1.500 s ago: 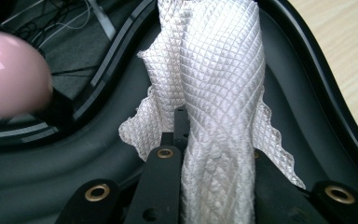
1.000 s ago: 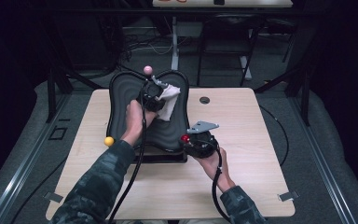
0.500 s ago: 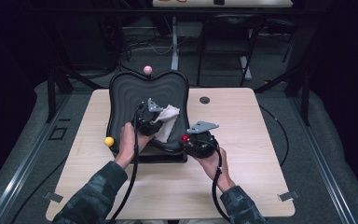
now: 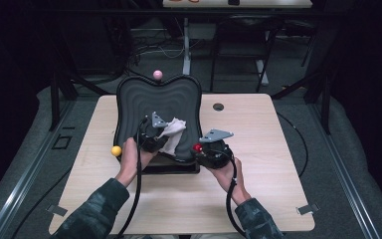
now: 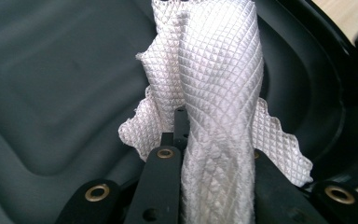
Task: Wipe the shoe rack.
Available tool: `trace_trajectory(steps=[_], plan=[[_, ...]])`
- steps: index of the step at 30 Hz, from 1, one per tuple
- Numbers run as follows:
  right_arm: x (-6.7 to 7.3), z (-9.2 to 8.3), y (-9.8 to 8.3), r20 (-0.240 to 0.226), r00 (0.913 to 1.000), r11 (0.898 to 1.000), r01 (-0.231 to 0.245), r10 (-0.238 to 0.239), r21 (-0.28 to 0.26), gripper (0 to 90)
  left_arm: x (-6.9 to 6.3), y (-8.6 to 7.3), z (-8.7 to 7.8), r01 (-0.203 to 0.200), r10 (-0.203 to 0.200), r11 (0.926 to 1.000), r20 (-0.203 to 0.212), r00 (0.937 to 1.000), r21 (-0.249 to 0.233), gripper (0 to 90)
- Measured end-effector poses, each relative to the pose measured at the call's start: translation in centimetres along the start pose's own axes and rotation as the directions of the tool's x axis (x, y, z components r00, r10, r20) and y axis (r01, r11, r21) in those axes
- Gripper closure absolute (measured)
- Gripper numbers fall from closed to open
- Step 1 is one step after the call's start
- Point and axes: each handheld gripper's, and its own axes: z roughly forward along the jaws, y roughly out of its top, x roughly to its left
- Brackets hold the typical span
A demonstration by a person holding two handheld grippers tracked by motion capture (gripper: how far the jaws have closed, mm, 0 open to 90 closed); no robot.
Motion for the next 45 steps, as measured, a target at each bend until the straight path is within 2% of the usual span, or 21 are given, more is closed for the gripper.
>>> trace_trajectory(steps=[6,13,14,21,23,28,29,35,45], plan=[[0.0,0.0,0.0,-0.002,1.0,1.0,0.001,-0.001,-0.001,60.1,1.8,1.2,0.1,0.028,-0.028,0.9996,-0.025,0.9993,0.0,85.3],[0.0,0.0,0.0,-0.004,1.0,1.0,0.001,-0.001,-0.001,60.1,3.8,2.8,0.2,0.031,-0.031,0.9995,-0.083,0.9961,0.007,85.3],[0.0,0.0,0.0,-0.003,1.0,1.0,0.001,-0.001,-0.001,60.2,4.2,3.0,0.3,0.042,-0.042,0.9991,-0.085,0.9955,0.005,85.3],[0.0,0.0,0.0,-0.004,1.0,1.0,0.0,0.0,-0.002,60.1,6.5,4.8,0.5,0.085,-0.084,0.9964,-0.128,0.9881,0.0,85.3],[0.0,0.0,0.0,-0.003,1.0,1.0,-0.002,0.002,-0.002,60.1,7.2,5.6,0.6,0.097,-0.096,0.9952,-0.148,0.9843,0.002,85.2],[0.0,0.0,0.0,-0.005,1.0,1.0,-0.001,0.001,-0.002,60.1,8.3,6.5,0.7,0.118,-0.115,0.9931,-0.168,0.979,0.005,85.2],[0.0,0.0,0.0,-0.005,1.0,1.0,0.001,-0.001,-0.002,60.1,8.7,7.0,0.8,0.127,-0.123,0.9919,-0.179,0.9762,0.01,85.2],[0.0,0.0,0.0,-0.005,1.0,1.0,0.002,-0.002,-0.002,60.1,9.6,7.7,0.9,0.151,-0.146,0.9884,-0.185,0.9719,0.016,85.1],[0.0,0.0,0.0,-0.002,1.0,1.0,0.003,-0.003,-0.001,60.1,10.0,7.8,0.9,0.168,-0.16,0.9853,-0.162,0.9738,0.033,85.2]])
